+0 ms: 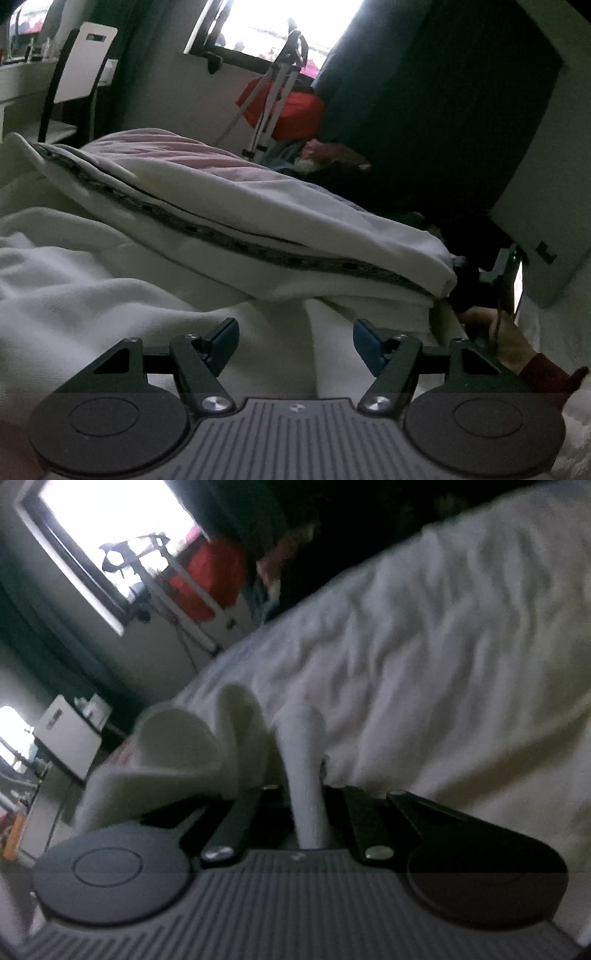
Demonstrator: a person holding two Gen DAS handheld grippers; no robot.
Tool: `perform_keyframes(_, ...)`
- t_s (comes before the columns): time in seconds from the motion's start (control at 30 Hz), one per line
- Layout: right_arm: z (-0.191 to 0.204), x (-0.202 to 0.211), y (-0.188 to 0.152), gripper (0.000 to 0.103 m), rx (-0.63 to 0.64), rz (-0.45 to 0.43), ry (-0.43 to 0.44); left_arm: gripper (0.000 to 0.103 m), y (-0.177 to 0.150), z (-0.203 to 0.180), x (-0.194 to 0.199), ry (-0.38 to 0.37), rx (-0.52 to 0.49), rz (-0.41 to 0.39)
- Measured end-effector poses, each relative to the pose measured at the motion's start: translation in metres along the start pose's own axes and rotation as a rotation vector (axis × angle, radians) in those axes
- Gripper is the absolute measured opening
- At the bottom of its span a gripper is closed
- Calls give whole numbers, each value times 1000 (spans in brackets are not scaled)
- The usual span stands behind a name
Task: Fold clothes
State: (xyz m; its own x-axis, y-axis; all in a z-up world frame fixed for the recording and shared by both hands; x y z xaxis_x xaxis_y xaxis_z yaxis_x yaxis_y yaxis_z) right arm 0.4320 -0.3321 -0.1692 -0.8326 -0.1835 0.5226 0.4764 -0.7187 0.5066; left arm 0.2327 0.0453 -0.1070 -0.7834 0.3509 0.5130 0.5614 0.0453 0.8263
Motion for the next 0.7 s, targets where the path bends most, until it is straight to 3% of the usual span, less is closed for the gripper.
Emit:
perform_keyframes(0.2, 15, 78, 68, 7, 39, -283, -53, 70, 2, -7, 8, 8, -34, -31)
perform_keyframes(0.3, -1, 139, 109, 7, 13, -445, -106, 70, 5, -7, 13, 2, -26, -44)
perform_keyframes(0.43, -55, 218, 140, 6, -63, -587, -193, 70, 8, -7, 24, -5, -25, -66)
perform_keyframes(0.57, -131, 262, 128, 6, -197, -587, -253, 71, 10, -6, 33, -22, -5, -68)
perform_keyframes(0.7, -190, 276, 89, 6, -310, -531, -274, 78, 1, 11, 42, -2, 75, -5)
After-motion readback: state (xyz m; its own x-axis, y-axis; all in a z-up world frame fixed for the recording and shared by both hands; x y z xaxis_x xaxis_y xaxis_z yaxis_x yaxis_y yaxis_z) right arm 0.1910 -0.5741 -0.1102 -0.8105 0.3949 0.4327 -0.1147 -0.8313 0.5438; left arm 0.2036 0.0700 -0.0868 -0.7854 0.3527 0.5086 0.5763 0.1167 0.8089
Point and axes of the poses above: each gripper's, at about its wrist camera, not at the fingertips, and x roughly against the way its jaws point, z to its left, y to its top, the point moved 8 cm from there along -x, roughly the way its jaws point, and after that the axes turned 11 degrees about -x, right-handed, at the moved point
